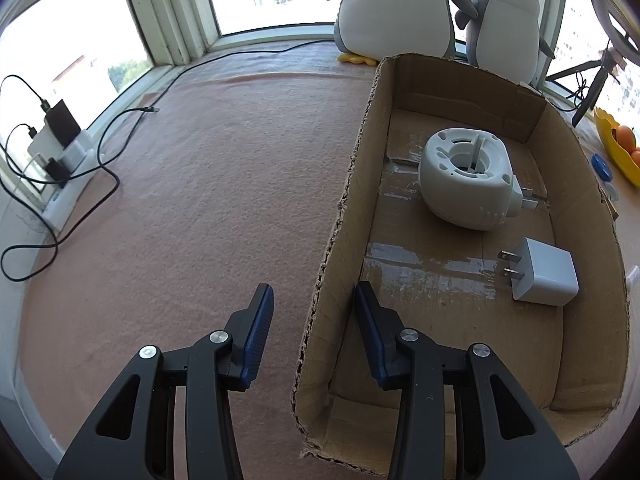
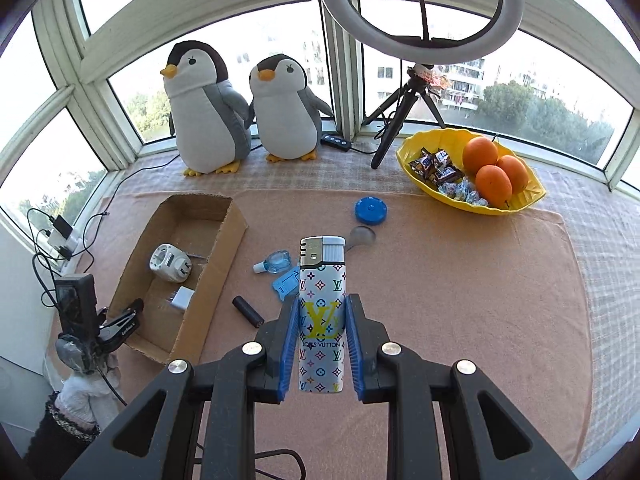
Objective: Organize rigid objects
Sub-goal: 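Carry the lighter with the right gripper into the box beside the charger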
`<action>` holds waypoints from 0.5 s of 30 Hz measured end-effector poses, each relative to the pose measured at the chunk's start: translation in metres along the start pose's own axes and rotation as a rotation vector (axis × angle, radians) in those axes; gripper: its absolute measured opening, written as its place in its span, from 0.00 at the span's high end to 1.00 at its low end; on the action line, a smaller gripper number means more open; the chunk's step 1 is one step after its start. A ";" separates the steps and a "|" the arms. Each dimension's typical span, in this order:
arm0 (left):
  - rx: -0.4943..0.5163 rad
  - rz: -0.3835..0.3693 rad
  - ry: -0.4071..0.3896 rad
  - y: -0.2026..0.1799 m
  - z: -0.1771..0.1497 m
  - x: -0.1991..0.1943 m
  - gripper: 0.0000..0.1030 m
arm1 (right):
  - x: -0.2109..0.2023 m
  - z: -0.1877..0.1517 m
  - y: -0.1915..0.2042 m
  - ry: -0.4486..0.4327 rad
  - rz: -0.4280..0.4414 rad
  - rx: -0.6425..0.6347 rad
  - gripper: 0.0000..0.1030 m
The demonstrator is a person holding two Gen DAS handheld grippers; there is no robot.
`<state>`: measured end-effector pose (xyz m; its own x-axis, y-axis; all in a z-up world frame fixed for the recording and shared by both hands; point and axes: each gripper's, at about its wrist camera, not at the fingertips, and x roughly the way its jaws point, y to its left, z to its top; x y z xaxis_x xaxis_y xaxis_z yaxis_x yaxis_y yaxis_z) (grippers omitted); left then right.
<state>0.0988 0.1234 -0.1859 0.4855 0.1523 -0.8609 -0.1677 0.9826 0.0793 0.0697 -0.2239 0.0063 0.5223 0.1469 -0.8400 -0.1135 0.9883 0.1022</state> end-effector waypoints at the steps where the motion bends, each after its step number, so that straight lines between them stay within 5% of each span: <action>1: 0.008 -0.006 0.004 0.001 0.001 0.000 0.61 | -0.007 -0.002 0.005 -0.008 -0.004 -0.011 0.80; 7: 0.051 -0.025 0.009 0.001 0.002 0.001 0.61 | -0.015 -0.009 0.044 -0.009 0.053 -0.049 0.80; 15: 0.035 -0.041 0.000 0.004 0.001 0.001 0.61 | 0.048 -0.024 0.115 0.089 0.199 -0.126 0.80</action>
<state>0.0990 0.1279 -0.1862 0.4913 0.1118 -0.8638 -0.1177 0.9912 0.0613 0.0619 -0.1044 -0.0353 0.4033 0.3279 -0.8543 -0.3142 0.9265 0.2073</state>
